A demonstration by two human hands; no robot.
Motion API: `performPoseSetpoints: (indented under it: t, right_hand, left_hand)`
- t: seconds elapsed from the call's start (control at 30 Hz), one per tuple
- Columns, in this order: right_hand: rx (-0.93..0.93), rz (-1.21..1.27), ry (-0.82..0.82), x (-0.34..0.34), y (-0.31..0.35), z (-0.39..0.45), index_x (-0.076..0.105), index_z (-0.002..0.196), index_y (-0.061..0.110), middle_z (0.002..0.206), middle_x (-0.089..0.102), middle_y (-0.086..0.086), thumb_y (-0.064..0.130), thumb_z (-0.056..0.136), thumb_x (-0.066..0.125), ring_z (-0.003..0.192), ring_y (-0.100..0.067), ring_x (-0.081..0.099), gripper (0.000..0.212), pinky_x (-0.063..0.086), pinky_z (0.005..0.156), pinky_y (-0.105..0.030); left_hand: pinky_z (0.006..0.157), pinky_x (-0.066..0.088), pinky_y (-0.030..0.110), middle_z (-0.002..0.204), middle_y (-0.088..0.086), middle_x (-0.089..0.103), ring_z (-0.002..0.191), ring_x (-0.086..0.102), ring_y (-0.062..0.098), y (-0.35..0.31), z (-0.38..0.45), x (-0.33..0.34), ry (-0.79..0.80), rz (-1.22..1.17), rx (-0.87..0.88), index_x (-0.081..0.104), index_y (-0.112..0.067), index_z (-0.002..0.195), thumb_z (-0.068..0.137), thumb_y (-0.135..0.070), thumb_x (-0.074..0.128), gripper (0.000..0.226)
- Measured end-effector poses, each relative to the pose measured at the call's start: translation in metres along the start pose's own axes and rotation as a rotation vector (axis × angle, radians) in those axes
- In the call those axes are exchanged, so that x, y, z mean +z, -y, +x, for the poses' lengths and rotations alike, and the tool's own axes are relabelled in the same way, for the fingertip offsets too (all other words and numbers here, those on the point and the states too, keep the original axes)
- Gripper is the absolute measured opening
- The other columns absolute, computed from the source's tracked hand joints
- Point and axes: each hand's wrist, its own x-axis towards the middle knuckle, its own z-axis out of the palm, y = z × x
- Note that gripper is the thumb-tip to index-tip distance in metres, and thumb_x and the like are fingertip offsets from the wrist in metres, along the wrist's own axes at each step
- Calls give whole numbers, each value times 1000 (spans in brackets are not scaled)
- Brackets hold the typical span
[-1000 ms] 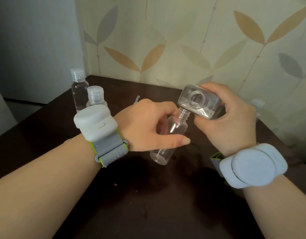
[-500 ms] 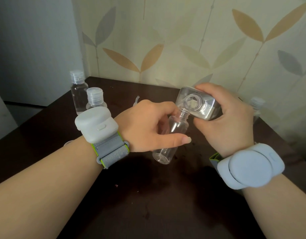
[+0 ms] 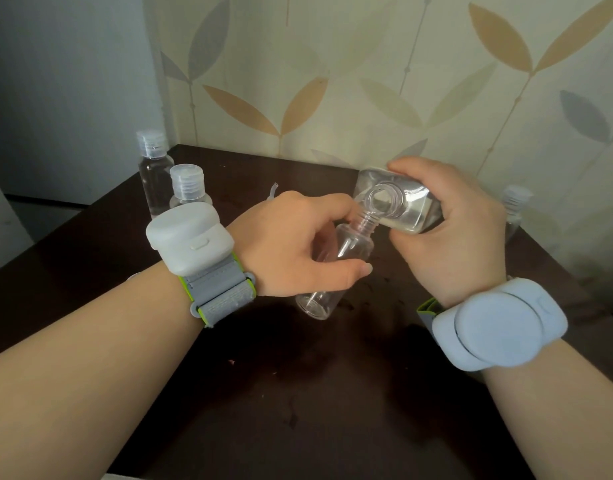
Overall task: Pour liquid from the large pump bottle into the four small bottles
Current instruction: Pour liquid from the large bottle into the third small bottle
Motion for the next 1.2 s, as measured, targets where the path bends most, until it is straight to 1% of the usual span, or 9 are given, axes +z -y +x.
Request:
performPoseSetpoints:
  t: [0.1,0.23,0.4,0.53,0.73,0.83,0.9,1.07,1.2]
  right_hand:
    - [3,-2,2,0,1,0,65,102,9,94,65,-9,-11,62,65,88,-34,58,45,39,78,-28]
    - [12,-11,20,-2,4,1,65,102,9,90,65,-11,-10,57,65,84,-37,57,49,46,79,-50]
    - [82,-3,66,-4,1,2,61,107,14,92,60,-8,-1,57,70,87,-30,53,53,30,72,-19]
    - [207,89,4,1,-2,-1,49,108,15,89,53,3,6,60,75,81,-15,51,56,32,64,-3]
    - [156,84,-36,-2,-2,0,45,91,27,82,53,5,6,61,75,79,-20,54,47,36,62,-9]
    - [133,75,-29,-4,-2,0,59,100,19,87,55,5,3,62,73,88,-29,57,43,47,75,-35]
    - [124,42,-14,-5,-2,1,61,108,18,92,55,6,2,62,71,94,-33,56,50,46,81,-42]
    - [114,-28,7,-6,-3,1,61,113,19,91,54,2,-1,63,69,96,-35,51,55,32,79,-26]
    - [110,-50,4,-6,-3,1,62,112,19,92,58,-2,-3,63,68,96,-33,49,54,28,79,-25]
  left_hand:
    - [52,42,25,52,-11,54,45,51,2,0,1,1,-7,13,-2,58,-26,99,65,-48,57,40]
    - [55,46,30,55,-9,55,47,50,5,0,2,0,-20,9,-24,54,-32,92,59,-58,49,42]
    - [64,51,34,59,-7,59,55,56,10,1,1,-3,-61,-1,-40,48,-45,82,55,-60,41,32]
    - [62,49,33,56,-7,56,53,53,10,3,3,-3,-125,44,-79,57,-33,96,57,-57,45,47]
    - [63,45,31,56,-7,58,53,50,9,8,7,-5,-176,50,-124,35,-28,96,65,-52,55,44]
    - [60,42,28,53,-10,56,54,49,9,11,7,-5,-190,37,-113,34,-29,94,65,-48,56,41]
    - [59,41,25,56,-10,57,54,49,6,14,7,-5,-190,67,-90,34,-33,94,72,-48,59,37]
    - [51,34,10,62,-10,61,48,50,-1,16,6,-6,-210,46,-69,47,-38,102,67,-44,55,36]
    - [56,39,15,65,-9,58,55,48,4,17,7,-5,-234,4,-42,50,-41,107,69,-42,57,39]
